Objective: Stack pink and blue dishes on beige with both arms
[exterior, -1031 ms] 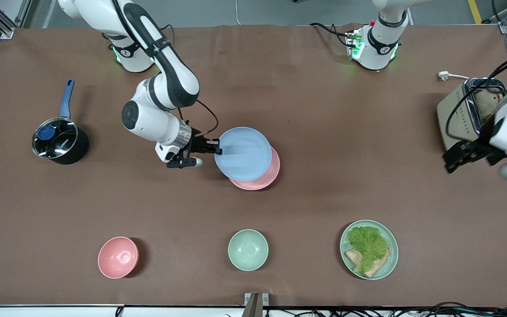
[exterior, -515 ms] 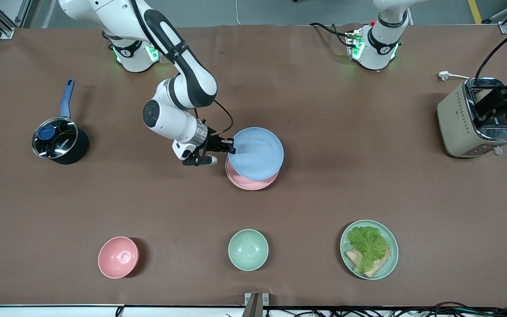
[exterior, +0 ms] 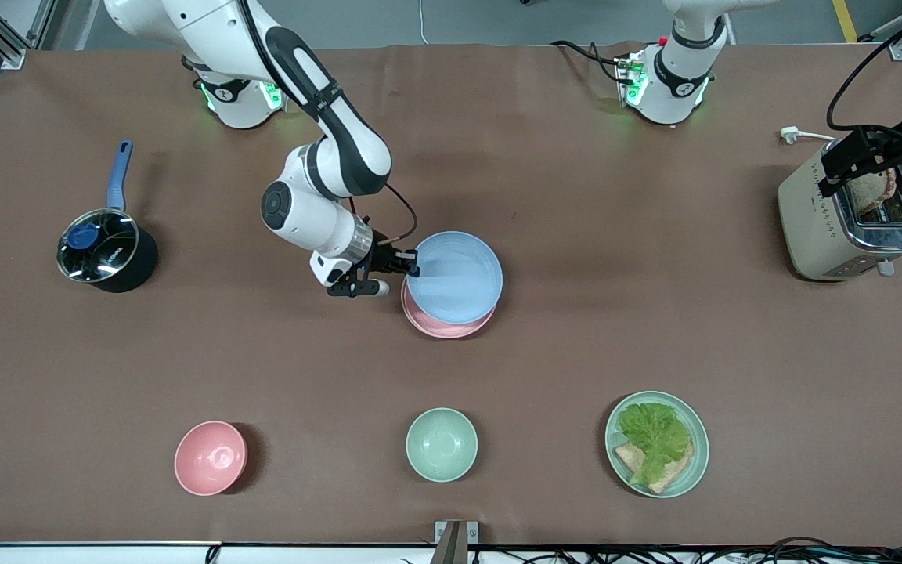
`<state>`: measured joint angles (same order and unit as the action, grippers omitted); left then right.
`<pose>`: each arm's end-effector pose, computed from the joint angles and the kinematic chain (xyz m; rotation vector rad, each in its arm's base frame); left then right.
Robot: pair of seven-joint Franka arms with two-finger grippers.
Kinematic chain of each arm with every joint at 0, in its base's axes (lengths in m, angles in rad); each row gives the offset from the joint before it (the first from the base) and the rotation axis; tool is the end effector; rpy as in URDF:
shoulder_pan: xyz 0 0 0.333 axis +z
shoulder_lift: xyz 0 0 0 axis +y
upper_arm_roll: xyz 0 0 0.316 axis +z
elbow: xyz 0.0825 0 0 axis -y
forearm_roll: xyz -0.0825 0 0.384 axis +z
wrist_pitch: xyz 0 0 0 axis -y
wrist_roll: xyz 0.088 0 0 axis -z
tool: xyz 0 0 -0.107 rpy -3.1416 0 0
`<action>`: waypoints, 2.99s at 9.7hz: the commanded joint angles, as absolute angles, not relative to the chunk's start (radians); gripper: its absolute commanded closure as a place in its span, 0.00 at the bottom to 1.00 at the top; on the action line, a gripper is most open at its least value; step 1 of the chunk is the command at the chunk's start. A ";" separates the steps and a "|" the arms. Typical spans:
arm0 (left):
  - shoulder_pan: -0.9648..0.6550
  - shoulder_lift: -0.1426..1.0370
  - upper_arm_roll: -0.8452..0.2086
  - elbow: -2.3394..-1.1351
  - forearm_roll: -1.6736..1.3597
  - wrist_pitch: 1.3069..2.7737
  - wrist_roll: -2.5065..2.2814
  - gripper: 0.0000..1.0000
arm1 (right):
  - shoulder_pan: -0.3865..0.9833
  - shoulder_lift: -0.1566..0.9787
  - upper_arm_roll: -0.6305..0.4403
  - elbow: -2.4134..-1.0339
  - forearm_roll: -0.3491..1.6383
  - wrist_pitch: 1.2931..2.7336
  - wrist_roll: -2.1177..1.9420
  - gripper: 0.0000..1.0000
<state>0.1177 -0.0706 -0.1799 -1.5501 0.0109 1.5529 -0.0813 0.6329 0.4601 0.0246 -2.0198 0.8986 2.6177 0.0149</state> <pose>0.5297 -0.0358 0.6703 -3.1211 -0.0307 -0.1152 0.4942 0.3586 0.2280 -2.6229 0.1630 0.0669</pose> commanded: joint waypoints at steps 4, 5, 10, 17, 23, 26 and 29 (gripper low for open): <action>0.109 -0.086 -0.178 -1.586 -0.012 1.488 -0.067 0.00 | 0.646 0.476 0.014 -2.005 0.920 2.634 0.003 0.00; 0.109 -0.078 -0.178 -1.572 -0.012 1.486 -0.067 0.00 | 0.626 0.471 0.008 -1.996 0.911 2.631 -0.009 0.00; 0.113 -0.074 -0.178 -1.571 -0.014 1.486 -0.068 0.00 | 0.574 0.335 -0.078 -2.038 0.879 2.617 -0.014 0.00; 0.114 -0.074 -0.178 -1.569 -0.015 1.486 -0.068 0.00 | 0.502 0.118 -0.328 -1.910 0.231 2.114 0.000 0.00; 0.112 -0.077 -0.178 -1.571 -0.054 1.471 -0.054 0.00 | 0.167 0.097 -0.232 -1.478 -0.055 1.697 0.043 0.00; 0.110 -0.078 -0.178 -1.568 -0.041 1.470 -0.058 0.00 | 0.023 -0.024 -0.159 -1.500 -0.041 1.541 0.066 0.00; 0.115 -0.074 -0.176 -1.532 -0.037 1.448 -0.060 0.00 | 0.031 -0.083 -0.157 -1.595 -0.020 1.539 0.165 0.00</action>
